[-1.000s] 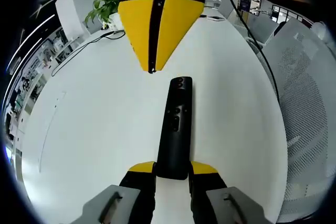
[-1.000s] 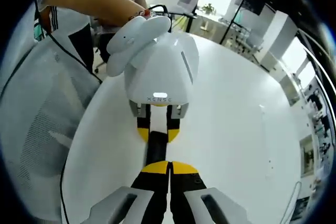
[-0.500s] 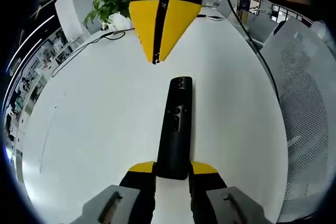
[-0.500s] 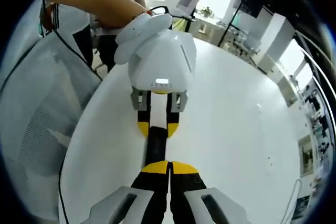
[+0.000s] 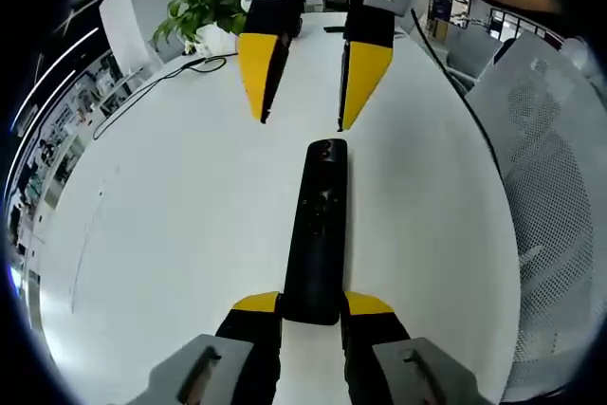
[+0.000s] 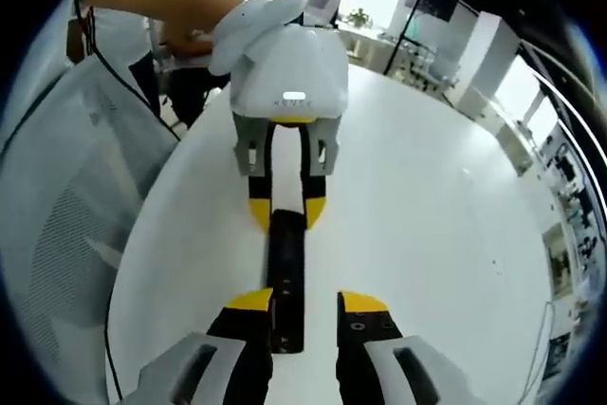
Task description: Press the specified remote control buttons in sequence, fully releasing each button before pressing the next.
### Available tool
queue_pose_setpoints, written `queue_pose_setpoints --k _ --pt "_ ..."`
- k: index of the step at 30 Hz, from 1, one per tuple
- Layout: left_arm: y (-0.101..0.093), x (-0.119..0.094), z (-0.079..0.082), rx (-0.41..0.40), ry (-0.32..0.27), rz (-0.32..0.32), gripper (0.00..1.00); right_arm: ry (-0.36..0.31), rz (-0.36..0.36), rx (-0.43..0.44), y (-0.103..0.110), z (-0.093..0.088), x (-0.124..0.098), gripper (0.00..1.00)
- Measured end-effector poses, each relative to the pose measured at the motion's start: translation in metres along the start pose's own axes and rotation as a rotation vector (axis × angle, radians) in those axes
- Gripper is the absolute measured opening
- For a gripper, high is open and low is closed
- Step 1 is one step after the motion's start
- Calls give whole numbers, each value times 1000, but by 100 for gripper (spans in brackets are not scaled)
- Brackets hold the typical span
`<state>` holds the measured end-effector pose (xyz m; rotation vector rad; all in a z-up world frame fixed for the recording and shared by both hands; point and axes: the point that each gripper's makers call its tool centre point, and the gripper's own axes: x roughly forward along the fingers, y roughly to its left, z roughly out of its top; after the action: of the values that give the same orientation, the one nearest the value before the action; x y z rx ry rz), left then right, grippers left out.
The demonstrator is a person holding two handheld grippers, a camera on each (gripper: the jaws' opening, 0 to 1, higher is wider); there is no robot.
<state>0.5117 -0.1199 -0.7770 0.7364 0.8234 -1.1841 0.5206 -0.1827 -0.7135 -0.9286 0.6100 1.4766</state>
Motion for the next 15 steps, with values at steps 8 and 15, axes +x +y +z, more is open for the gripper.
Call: queue_pose_setpoints --k 8,15 --pt "0 0 0 -4 -15 3 23 2 13 55 4 -20 4 34" --pt "0 0 1 -9 -19 4 23 28 65 116 11 -44 13 30"
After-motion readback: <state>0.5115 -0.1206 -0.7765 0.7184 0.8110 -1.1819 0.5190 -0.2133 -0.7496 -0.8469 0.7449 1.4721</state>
